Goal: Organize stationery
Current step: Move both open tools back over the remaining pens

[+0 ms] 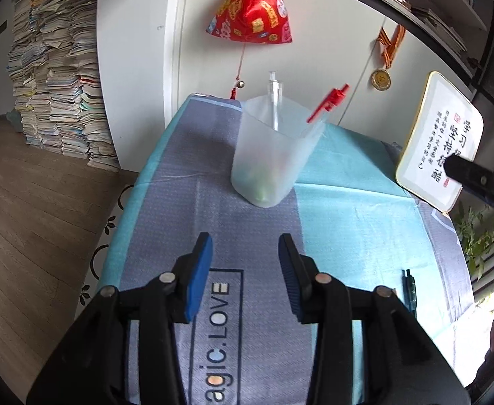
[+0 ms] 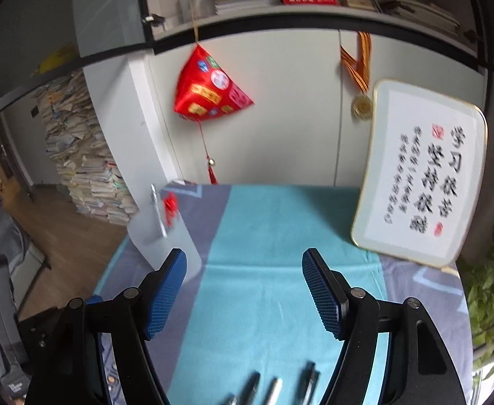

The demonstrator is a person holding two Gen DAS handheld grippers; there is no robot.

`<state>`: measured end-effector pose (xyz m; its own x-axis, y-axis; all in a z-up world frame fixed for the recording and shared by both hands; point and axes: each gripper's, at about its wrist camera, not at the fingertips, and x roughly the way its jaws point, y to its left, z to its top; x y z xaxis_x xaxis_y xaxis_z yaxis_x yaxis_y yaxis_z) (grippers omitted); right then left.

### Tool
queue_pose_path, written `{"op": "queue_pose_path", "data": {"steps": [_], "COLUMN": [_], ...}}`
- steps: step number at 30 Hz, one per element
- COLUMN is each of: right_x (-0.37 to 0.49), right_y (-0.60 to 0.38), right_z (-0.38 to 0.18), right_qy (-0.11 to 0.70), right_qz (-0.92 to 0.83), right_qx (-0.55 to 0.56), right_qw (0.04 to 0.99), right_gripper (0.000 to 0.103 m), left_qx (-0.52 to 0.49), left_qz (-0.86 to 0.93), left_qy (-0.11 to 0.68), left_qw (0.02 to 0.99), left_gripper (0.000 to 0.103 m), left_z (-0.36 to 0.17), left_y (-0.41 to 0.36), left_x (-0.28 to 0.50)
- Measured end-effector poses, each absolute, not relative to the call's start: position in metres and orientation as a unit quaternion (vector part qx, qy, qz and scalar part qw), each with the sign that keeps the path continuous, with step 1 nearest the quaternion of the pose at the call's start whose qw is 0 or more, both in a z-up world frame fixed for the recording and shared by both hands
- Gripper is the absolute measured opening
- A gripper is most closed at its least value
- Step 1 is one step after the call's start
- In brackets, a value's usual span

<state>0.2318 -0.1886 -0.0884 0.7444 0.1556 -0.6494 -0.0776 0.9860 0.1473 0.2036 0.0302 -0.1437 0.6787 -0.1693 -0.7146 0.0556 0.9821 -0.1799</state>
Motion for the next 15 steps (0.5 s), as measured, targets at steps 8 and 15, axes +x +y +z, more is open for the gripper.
{"op": "queue_pose_path", "data": {"steps": [8, 15], "right_x": [0.214, 0.204], "right_y": [-0.251, -0.252], "right_z": [-0.144, -0.174], "right_qy": [0.485, 0.538], "right_qz": [-0.006, -0.007], "right_qx": [0.115, 0.088], "right_qw": [0.867, 0.838], "right_gripper": [0.084, 0.084], "left_qx": [-0.001, -0.018], "left_qz": [-0.086, -0.078], "left_qy": [0.489, 0.544], "left_qw": [0.868, 0.836], "left_gripper": [0.054, 0.054], "left_z": [-0.172, -0.189], "left_y": [-0.029, -0.050], "left_x": [0.191, 0.184]}}
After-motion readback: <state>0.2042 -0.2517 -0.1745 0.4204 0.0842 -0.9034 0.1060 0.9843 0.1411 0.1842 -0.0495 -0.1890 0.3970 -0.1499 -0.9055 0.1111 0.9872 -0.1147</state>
